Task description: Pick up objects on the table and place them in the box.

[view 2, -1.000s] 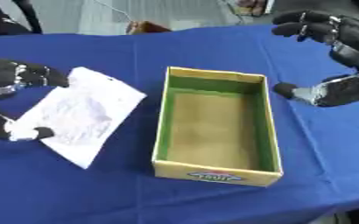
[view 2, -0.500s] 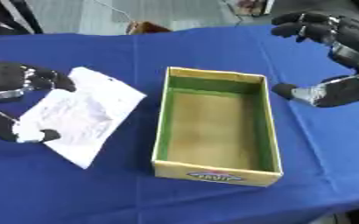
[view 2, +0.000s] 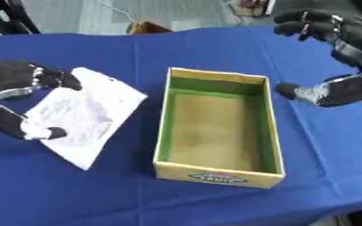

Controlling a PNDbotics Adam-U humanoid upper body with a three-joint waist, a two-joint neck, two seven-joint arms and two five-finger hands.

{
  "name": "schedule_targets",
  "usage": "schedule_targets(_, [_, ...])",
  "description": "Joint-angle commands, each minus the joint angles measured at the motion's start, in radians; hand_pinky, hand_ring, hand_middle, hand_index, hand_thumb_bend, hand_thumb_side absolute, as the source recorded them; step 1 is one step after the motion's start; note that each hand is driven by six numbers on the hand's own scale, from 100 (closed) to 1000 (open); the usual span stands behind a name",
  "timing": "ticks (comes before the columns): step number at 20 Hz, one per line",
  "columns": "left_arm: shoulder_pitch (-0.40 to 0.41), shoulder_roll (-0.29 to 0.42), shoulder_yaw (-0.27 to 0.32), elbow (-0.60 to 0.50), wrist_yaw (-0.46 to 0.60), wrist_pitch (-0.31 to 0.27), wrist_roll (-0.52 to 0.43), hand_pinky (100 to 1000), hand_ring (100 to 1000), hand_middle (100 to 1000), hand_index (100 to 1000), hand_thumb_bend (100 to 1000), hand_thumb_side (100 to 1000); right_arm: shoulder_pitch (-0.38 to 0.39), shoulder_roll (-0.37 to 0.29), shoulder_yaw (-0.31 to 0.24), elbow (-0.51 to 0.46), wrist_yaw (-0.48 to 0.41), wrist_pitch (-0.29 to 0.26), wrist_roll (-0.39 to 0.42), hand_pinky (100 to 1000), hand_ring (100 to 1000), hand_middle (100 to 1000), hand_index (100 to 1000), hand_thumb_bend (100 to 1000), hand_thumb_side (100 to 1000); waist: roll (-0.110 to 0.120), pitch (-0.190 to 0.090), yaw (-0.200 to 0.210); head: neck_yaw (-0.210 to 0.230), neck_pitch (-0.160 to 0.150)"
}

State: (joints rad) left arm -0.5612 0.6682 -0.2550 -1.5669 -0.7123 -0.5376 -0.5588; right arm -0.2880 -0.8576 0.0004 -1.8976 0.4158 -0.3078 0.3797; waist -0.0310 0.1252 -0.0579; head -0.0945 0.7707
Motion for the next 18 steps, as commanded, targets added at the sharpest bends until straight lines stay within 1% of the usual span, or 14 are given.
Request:
schedule_targets(1, [-0.026, 0.008, -0.002, 0.008, -0.014, -0.021, -0.009, 637, 756, 860, 933, 505, 737, -0.018, -0.014, -0.007, -0.008, -0.006, -0.001, 0.004, 702, 798, 921, 917, 488, 686, 0.000, -0.009, -0.003, 0.002, -0.001])
schedule_targets(11, [-0.038, -0.015, -0.010, 0.082, -0.068, -0.038, 0.007, 641, 759, 860, 932, 508, 755, -0.024, -0.011, -0.005, -0.008, -0.009, -0.002, 0.008, 701, 798, 921, 917, 492, 685, -0.002, -0.003, -0.009, 0.006, -0.001])
schedule_targets(18, [-0.038, -0.020, -0.011, 0.110, -0.091, -0.045, 0.018, 647, 767, 859, 931, 511, 766, -0.026, -0.010, -0.003, -0.008, -0.010, -0.003, 0.009, 701, 798, 921, 917, 495, 685, -0.004, -0.001, -0.010, 0.007, -0.001])
